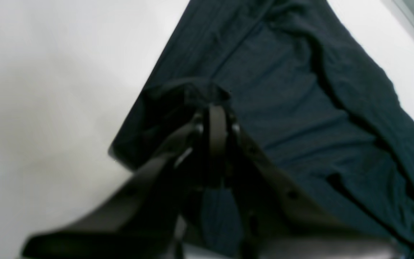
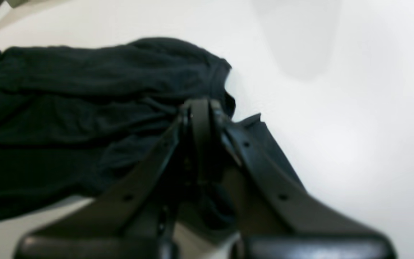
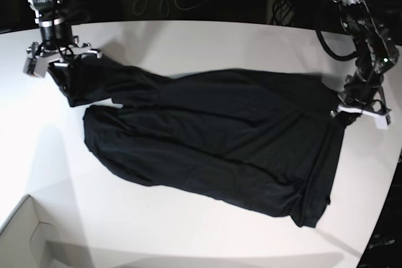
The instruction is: Layout the t-shirt on the table in an organized manner, then fold the t-shirt properly
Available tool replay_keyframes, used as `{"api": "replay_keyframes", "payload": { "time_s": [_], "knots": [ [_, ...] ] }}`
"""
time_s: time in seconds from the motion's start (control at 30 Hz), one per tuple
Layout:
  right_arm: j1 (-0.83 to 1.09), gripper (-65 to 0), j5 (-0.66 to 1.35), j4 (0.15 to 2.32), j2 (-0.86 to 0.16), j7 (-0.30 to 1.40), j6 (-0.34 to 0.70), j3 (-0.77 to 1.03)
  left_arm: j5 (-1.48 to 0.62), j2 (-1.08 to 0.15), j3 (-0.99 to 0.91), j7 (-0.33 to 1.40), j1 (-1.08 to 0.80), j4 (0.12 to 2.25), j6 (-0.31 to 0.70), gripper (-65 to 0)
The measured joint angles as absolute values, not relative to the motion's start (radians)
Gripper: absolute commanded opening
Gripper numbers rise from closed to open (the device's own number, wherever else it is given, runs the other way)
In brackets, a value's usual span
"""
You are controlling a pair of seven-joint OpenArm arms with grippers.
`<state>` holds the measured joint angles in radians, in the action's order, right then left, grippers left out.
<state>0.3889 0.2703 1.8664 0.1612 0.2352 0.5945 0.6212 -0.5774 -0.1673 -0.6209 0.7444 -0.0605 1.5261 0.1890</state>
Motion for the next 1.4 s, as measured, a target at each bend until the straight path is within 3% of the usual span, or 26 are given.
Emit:
{"api": "replay_keyframes", "payload": {
  "time_s": [0.2, 0.4, 0.5, 0.8, 1.23, 1.4],
  "knots": [
    [0.389, -65.0, 0.27, 1.866, 0.161, 0.239, 0.595, 0.622, -0.582, -0.169, -0.621, 0.73, -0.031, 1.504, 0.188, -63.2],
    [0.389, -65.0, 0.27, 1.866, 0.161, 0.239, 0.595, 0.622, -0.582, -0.168, -0.62, 0.744, 0.02, 1.419, 0.184, -41.5],
    [0.389, -65.0, 0.27, 1.866, 0.161, 0.238, 0.595, 0.622, -0.588, -0.169, -0.62, 0.744, 0.009, 1.418, 0.186, -36.0],
    [0.367, -65.0, 0.27, 1.866, 0.161, 0.236, 0.594, 0.621, -0.579, -0.16, -0.697, 0.737, -0.073, 1.538, 0.191, -38.4],
    [0.35, -65.0, 0.27, 1.866, 0.161, 0.239, 0.595, 0.621, -0.582, -0.16, -0.712, 0.733, -0.022, 1.32, 0.19, -38.5],
    [0.35, -65.0, 0.27, 1.866, 0.161, 0.239, 0.595, 0.621, -0.578, -0.16, -0.714, 0.735, -0.021, 1.305, 0.189, -48.9]
  ]
}}
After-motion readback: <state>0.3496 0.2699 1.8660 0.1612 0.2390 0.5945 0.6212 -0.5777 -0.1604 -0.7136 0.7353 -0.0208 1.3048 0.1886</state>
